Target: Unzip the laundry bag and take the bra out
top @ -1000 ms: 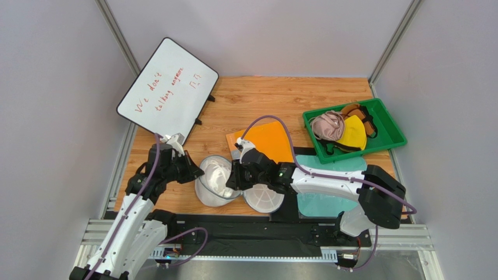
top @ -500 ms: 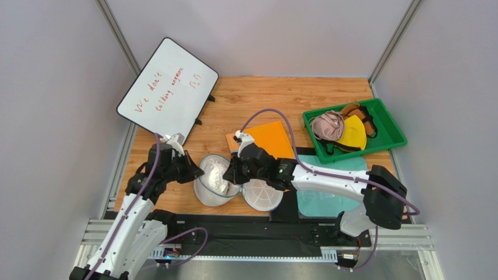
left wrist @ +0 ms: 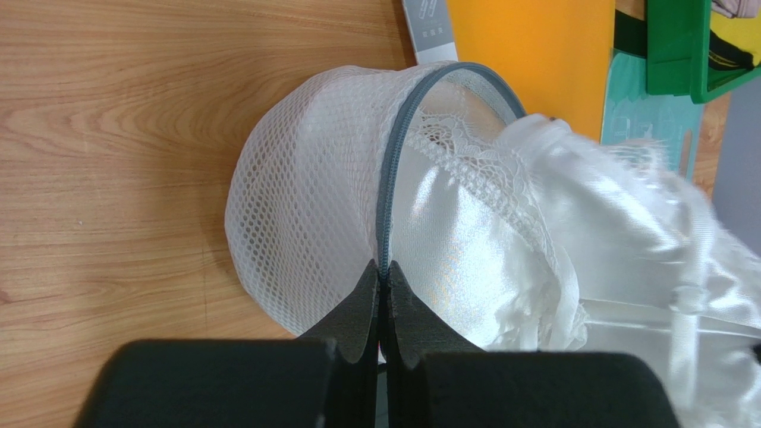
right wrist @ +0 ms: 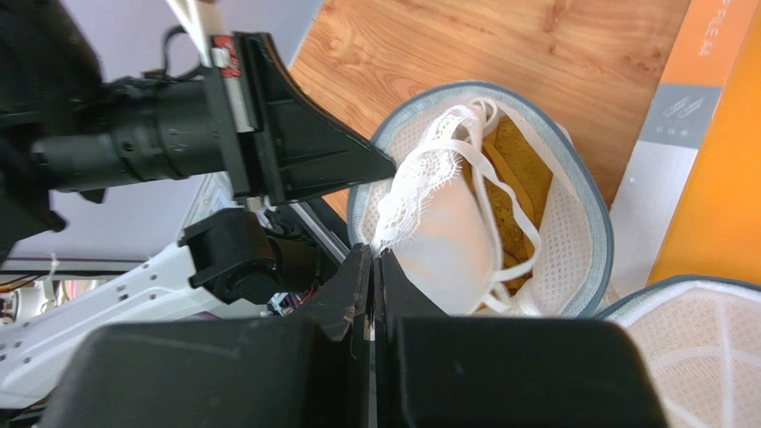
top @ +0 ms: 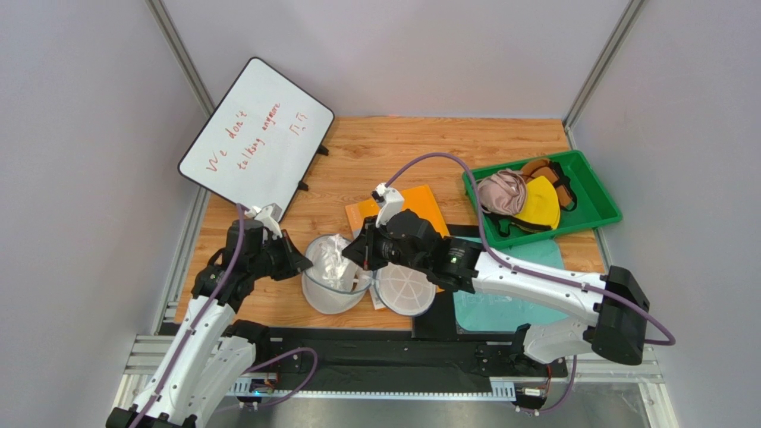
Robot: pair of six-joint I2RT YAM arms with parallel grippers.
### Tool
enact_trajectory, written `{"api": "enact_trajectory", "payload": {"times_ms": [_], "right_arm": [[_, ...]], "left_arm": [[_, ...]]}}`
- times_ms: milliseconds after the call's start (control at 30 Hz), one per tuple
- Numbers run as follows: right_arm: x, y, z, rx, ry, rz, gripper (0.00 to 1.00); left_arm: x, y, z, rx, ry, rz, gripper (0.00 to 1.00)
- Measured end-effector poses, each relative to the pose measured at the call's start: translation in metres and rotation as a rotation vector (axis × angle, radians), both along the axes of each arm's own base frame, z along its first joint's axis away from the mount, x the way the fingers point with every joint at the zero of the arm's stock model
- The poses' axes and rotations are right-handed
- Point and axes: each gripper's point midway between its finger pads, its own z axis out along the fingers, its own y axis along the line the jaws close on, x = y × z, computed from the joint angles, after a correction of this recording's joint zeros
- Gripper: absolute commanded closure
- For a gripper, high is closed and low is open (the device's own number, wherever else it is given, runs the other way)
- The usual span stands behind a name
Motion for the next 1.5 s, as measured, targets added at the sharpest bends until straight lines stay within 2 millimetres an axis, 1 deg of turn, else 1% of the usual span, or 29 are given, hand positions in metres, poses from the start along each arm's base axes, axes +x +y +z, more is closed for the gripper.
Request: {"api": "enact_trajectory", "payload": {"times_ms": [133,267,433,533,667,800,900,1000,1200,1333,1400,1500], "right_arm": [[0.001,-0.011,0.025,0.042,-0.046,-0.009,1.00],[0.007,-0.026,0.047,0.074,-0.086,-0.041,1.00],[0.016,-0.050,0.066,0.092,-0.124,-0.094,1.00],[0.021,-0.069,0.078,0.093,-0.161,-0.134,1.00],[0.027,-0.104,0.096,0.092,-0.212,-0.196,1.00],[0.038,-0.150,0.114,0.089,-0.270,-0.297,1.00],[0.047,-0.180,0.119,0.066,-0.300,-0.371,1.00],[0.056,-0.205,0.121,0.033,-0.313,-0.433,1.00],[0.071,-0.248,0.135,-0.036,-0.354,-0.543,1.00],[0.080,-0.285,0.153,-0.080,-0.397,-0.636,1.00],[0.087,-0.304,0.162,-0.103,-0.410,-0.687,1.00],[0.099,-0.334,0.179,-0.127,-0.428,-0.763,1.00]], "left_arm": [[0.000,0.000,0.000,0.000,0.000,0.000,1.00],[0.000,0.000,0.000,0.000,0.000,0.000,1.00],[0.000,0.000,0.000,0.000,0.001,0.000,1.00],[0.000,0.000,0.000,0.000,0.000,0.000,1.00],[0.000,0.000,0.000,0.000,0.001,0.000,1.00],[0.000,0.000,0.000,0.000,0.000,0.000,1.00],[0.000,0.000,0.000,0.000,0.001,0.000,1.00],[0.000,0.000,0.000,0.000,0.001,0.000,1.00],[0.000,0.000,0.000,0.000,0.000,0.000,1.00],[0.000,0.000,0.000,0.000,0.000,0.000,1.00],[0.000,0.000,0.000,0.000,0.001,0.000,1.00],[0.000,0.000,0.000,0.000,0.000,0.000,1.00]]}}
